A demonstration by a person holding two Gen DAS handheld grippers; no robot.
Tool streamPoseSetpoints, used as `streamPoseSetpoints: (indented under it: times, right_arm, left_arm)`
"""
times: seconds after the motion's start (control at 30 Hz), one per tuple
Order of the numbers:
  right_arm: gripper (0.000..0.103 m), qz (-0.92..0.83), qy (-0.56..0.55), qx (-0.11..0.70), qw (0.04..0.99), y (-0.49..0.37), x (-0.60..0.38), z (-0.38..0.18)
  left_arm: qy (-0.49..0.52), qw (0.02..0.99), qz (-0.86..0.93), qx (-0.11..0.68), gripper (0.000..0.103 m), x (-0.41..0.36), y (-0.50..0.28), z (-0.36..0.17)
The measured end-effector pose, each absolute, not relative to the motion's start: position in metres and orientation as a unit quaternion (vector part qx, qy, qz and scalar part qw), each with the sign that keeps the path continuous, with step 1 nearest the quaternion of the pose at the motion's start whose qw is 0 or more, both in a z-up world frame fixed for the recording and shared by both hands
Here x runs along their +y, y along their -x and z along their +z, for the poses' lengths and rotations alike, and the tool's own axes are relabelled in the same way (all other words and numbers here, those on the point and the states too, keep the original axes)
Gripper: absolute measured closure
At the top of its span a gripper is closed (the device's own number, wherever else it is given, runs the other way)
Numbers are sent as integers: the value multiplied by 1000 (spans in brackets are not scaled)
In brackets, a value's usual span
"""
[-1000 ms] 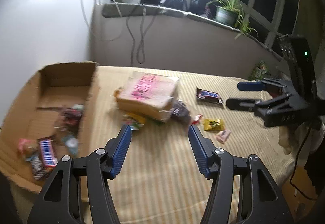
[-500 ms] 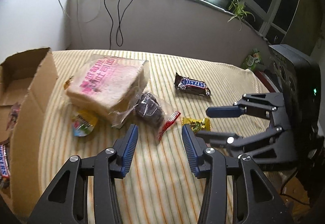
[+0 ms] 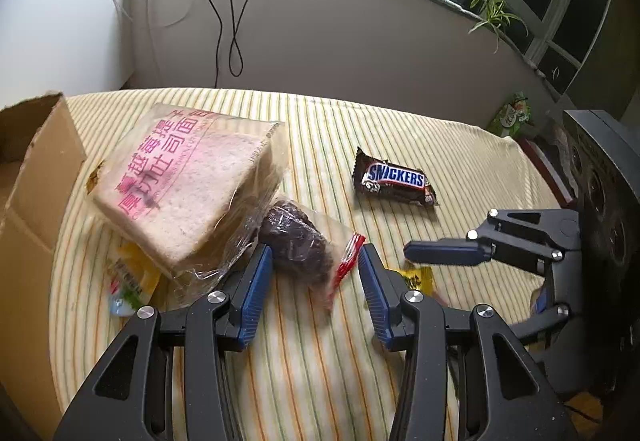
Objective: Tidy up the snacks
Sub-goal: 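Grasp the bagged dark pastry with left tool while right tool grasps yellow candy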
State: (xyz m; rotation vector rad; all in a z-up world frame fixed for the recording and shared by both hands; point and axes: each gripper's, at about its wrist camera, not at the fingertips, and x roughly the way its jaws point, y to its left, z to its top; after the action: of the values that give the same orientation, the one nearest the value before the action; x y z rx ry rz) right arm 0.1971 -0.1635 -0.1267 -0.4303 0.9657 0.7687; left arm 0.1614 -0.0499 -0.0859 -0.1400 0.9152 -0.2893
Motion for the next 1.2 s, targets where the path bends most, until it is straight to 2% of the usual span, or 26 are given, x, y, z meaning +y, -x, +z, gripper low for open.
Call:
streamPoseSetpoints:
  times: [0.07,0.2,0.27,0.33,0.47,0.67,0.87,0.93,0.97,1.2]
  right_arm:
    - [55,358,201,449,794,-197,-162,-128]
    - [67,355,205,450,794,-200,-161,-131]
    - [71,356,202,451,793,-202,-163,-131]
    - [76,352,204,451,794,-204,-164,-130]
    - [79,343,202,451,799,-206,-170,-128]
    - [83,330,190,453,806,-208,-185,-123]
    - [83,325,181,452,810,-210,-195,-122]
    - [83,326,179,452,811,-209,-195,-122]
    - [83,326,179,451,811,-209,-196,-122]
    - [86,326,173,452,812,-210,-200,-122]
  left_arm:
    - [61,885,-135,442,59,-51,-164,-87]
    - [55,882,-129,450,58,-56,-170,-94]
    - [61,880,-121,455,46,-57,-175,-98]
    - [63,880,-115,456,45,-59,-178,-98]
    - [56,881,-114,455,44,-68,-184,-97]
    - [51,881,-110,457,38,-79,-195,-97]
    - [45,881,-100,459,37,-88,-205,-100]
    - [46,883,-98,457,41,-89,-209,-100]
    - [42,883,-98,456,52,-90,-209,-100]
    - [45,889,-108,443,61,-89,-209,-100]
